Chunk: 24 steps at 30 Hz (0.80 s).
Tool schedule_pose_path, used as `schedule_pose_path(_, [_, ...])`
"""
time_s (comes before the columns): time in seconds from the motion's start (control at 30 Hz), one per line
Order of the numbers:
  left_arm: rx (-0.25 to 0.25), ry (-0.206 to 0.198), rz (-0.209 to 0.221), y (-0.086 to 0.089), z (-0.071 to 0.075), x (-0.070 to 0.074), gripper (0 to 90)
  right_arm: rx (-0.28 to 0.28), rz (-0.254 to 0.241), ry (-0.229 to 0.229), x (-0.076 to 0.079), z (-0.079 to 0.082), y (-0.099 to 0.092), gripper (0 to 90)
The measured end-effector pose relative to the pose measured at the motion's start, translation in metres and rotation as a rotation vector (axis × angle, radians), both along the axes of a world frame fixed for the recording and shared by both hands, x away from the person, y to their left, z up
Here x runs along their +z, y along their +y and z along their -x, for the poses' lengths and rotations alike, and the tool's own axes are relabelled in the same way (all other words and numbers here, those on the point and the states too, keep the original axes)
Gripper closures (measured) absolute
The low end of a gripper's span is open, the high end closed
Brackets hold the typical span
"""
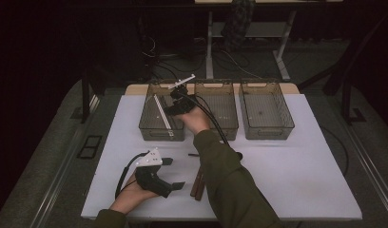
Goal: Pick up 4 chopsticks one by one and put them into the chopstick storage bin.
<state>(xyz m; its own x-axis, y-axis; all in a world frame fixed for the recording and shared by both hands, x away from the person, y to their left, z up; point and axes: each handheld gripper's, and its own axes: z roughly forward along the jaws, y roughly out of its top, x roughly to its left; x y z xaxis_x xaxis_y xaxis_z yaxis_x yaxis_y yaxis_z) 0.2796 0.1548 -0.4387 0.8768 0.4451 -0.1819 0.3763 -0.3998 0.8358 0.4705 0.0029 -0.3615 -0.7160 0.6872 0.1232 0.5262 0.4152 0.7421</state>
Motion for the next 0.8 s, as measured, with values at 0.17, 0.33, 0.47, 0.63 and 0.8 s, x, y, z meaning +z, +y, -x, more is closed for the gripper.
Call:
schedule_pose_path(0.17, [0.004, -0.002, -0.003, 0.0, 0.0, 0.0, 0.0, 0.016, -0.03, -0.005, 0.001, 0.007, -0.018, 39.8])
schedule_pose_path(0.33, [0.005, -0.002, -0.005, 0.0, 0.0, -0.001, 0.0, 0.034, -0.052, -0.01, 0.001, 0.017, -0.038, 36.8])
schedule_pose_path(0.47, [-0.002, -0.005, -0.009, 0.0, 0.001, 0.0, 0.0, 0.064, -0.076, -0.03, 0.005, 0.029, -0.055, 35.6])
schedule_pose_path(0.63, [0.002, 0.002, -0.009, -0.001, 0.0, -0.001, 0.0, 0.079, -0.088, -0.042, 0.008, 0.046, -0.078, 35.4])
schedule_pose_path(0.8, [-0.001, -0.001, -0.018, -0.001, 0.0, -0.001, 0.0, 0.086, -0.101, -0.054, 0.009, 0.059, -0.1, 35.2])
